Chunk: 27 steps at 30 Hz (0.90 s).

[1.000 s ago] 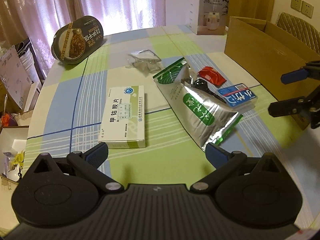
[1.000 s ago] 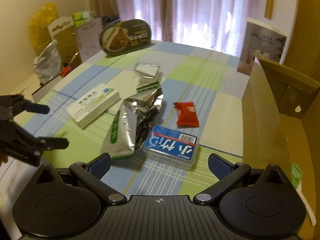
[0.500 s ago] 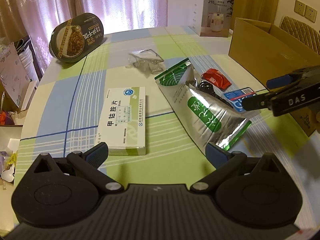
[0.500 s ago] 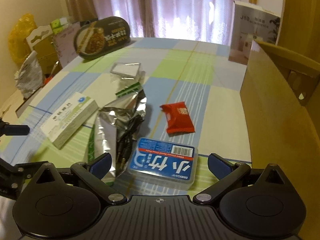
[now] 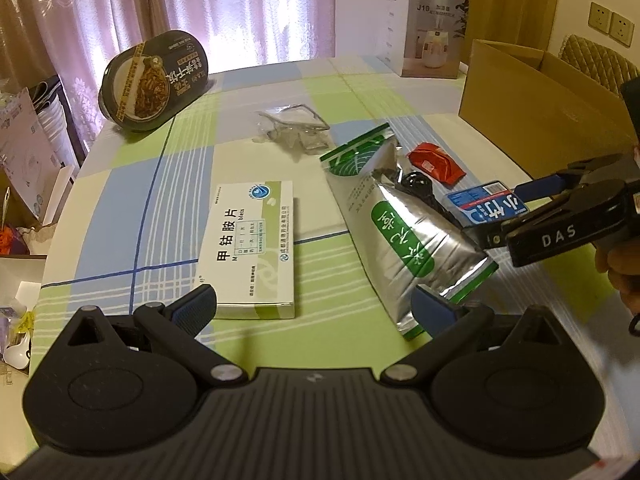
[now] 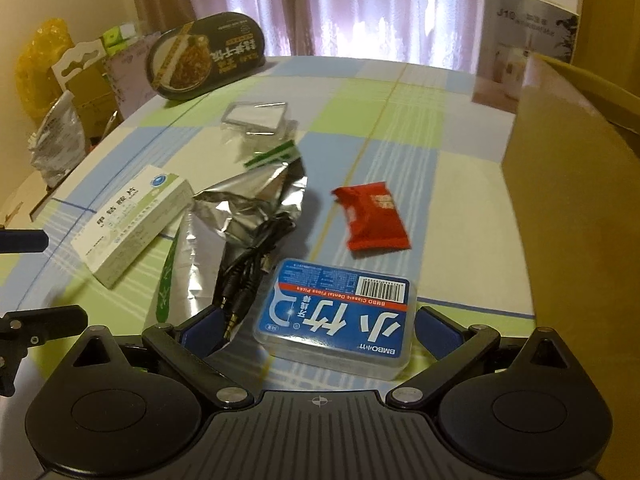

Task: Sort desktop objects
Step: 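Return both grippers to the table toward the foil bag and blue box, then grasp the black cable with the left gripper while the right grasps the blue plastic box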

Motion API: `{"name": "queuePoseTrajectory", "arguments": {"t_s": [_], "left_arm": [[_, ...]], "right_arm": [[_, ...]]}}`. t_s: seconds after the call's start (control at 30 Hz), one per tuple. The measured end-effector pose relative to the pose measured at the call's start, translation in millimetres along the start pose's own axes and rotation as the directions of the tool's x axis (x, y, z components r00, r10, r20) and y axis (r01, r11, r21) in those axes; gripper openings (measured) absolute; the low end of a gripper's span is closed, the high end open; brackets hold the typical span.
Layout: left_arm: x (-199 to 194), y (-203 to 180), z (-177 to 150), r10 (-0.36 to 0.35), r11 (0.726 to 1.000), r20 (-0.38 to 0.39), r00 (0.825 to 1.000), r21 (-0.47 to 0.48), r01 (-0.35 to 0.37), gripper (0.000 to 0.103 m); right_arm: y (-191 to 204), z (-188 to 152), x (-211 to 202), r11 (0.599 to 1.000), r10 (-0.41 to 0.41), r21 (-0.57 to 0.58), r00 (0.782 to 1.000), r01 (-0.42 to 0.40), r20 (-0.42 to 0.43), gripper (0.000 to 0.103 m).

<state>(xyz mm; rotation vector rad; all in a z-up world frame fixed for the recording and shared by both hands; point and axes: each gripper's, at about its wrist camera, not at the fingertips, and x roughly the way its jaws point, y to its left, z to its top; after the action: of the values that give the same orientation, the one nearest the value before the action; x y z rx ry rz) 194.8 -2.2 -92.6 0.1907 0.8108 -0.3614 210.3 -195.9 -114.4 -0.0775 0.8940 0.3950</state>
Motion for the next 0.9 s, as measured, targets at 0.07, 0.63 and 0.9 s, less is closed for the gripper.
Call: {"name": "queuePoseTrajectory", "arguments": {"t_s": [0.07, 0.63, 0.9], "left_arm": [[-0.3, 0.6, -0.2, 0.002, 1.000, -0.001, 1.000, 0.001, -0.002, 0.102], [0.4, -5.7, 0.3, -0.009, 1.000, 0.002, 1.000, 0.024, 0.009, 0.102], [-0.1, -14.0, 1.4, -0.033, 0.999, 0.004, 0.999, 0.041, 0.032, 0.102]], "right_arm": [[3.8, 0.1, 3.4, 1.000, 0.009, 0.001, 1.000, -0.009, -0.003, 0.100], [1.5, 3.3, 2.6, 0.999, -0.026, 0.025, 0.999, 0.026, 0.018, 0.083], [0.1, -20.6, -19.5, 0.999, -0.009, 0.032, 1.000, 0.009, -0.006, 0.083]]}}
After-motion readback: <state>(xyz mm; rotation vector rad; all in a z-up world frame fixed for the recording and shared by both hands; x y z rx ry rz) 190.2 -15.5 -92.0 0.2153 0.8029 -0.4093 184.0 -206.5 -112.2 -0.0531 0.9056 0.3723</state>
